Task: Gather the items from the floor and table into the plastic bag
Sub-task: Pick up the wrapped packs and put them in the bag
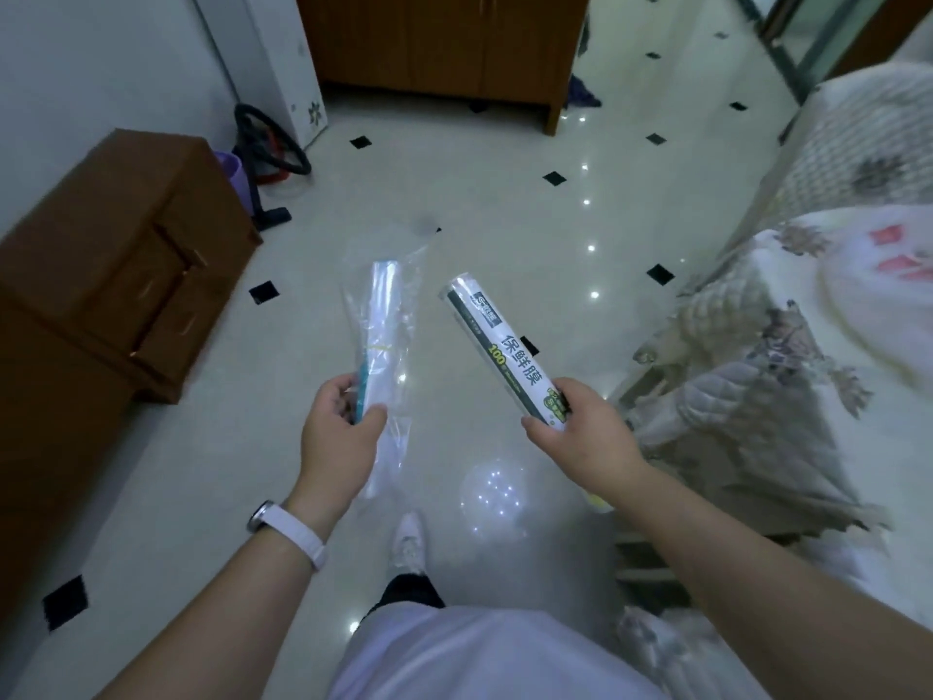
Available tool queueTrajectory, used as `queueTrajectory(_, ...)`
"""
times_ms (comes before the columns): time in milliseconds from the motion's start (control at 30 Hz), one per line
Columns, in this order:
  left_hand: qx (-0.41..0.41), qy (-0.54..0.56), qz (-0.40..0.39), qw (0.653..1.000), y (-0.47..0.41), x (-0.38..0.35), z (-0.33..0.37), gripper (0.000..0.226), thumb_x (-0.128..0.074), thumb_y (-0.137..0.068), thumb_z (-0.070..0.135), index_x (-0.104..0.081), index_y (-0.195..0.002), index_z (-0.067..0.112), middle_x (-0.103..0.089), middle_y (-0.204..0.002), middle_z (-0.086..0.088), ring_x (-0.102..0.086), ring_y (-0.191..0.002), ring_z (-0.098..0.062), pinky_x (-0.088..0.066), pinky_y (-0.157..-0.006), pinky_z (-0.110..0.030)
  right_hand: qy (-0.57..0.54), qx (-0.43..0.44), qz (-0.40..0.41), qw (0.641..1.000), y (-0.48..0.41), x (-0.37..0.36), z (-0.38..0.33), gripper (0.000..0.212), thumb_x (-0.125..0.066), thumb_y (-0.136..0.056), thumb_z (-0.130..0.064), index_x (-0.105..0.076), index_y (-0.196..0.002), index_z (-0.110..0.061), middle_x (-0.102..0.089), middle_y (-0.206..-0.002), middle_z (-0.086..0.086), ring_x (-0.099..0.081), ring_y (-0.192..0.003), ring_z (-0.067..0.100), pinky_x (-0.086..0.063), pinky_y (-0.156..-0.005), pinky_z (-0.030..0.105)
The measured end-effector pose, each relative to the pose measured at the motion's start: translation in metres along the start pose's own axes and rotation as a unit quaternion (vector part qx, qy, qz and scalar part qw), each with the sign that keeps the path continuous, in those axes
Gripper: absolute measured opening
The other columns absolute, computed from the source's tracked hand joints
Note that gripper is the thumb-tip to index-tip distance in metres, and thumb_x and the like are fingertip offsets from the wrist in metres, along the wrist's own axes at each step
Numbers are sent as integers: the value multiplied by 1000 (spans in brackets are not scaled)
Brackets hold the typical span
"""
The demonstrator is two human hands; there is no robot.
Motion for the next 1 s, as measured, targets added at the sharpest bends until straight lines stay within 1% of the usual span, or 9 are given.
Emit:
queueTrajectory(133,-4,8,-62,998,-87,-26,23,33,-65,-87,1,-55,-112,20,-68,-97,5,-67,-84,-12,-53,-78,-27,12,-34,30,999,-51,12,-24,30,-65,-76,-47,-57,-97,-27,-62,-84,-7,-59,-70,9,-53,-65,34)
queueTrajectory(233,-29,-11,-104,994,-150,-50,45,33,-66,-87,2,-54,-110,22,-66,-93,9,-65,-82,-10,-51,-74,-23,23,-43,58,997,-88,23,-44,30,-66,-76,-46,-57,-99,-29,-61,-86,-8,-59,-72,10,-52,-65,34)
queueTrajectory(433,-38,-36,-169,984,-226,-107,69,32,-67,-87,7,-55,-110,25,-68,-96,6,-67,-84,-12,-50,-74,-25,34,-84,99,991,-136,49,-46,37,-67,-78,-47,-58,-109,-31,-59,-95,-10,-58,-81,11,-52,-71,35)
queueTrajectory(633,-40,-39,-222,974,-278,-177,85,33,-66,-87,4,-54,-110,26,-68,-98,6,-67,-85,-11,-51,-76,-25,23,-131,130,982,-194,64,-16,30,-69,-79,-41,-58,-103,-27,-57,-89,-8,-55,-80,15,-47,-68,34)
queueTrajectory(733,-45,-70,-237,968,-307,-216,87,33,-68,-87,8,-55,-107,31,-69,-100,5,-68,-90,-16,-54,-81,-31,8,-157,129,979,-232,61,12,28,-69,-78,-41,-59,-99,-25,-57,-87,-7,-54,-80,16,-43,-65,32)
queueTrajectory(833,-37,-100,-245,964,-337,-253,93,34,-69,-86,8,-57,-113,25,-68,-102,4,-68,-94,-18,-56,-85,-34,-35,-175,124,976,-274,62,37,29,-69,-79,-41,-61,-102,-25,-60,-89,-7,-55,-79,13,-44,-65,30)
queueTrajectory(900,-45,-124,-247,960,-360,-278,104,35,-69,-86,8,-58,-117,20,-68,-103,3,-68,-94,-18,-56,-85,-34,-58,-179,117,975,-308,71,47,28,-69,-79,-41,-61,-102,-25,-60,-88,-7,-55,-76,11,-42,-61,27)
queueTrajectory(933,-51,-134,-248,958,-372,-292,112,35,-69,-86,8,-58,-118,19,-68,-103,2,-68,-93,-17,-56,-84,-32,-63,-181,113,975,-325,78,51,27,-68,-80,-42,-61,-100,-26,-59,-87,-7,-54,-74,9,-39,-57,24)
queueTrajectory(1000,-63,-156,-251,953,-393,-324,127,34,-69,-87,8,-57,-117,20,-67,-101,4,-67,-90,-13,-53,-76,-21,-65,-184,115,974,-357,98,60,26,-67,-80,-45,-58,-98,-29,-57,-87,-8,-53,-72,9,-35,-55,24)
Point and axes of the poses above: each hand's wrist, its own y-axis away from the middle knuckle, its own x-axis out of the back of the hand, z = x × y, the point moved 7 cm from there along -y, towards the middle knuckle
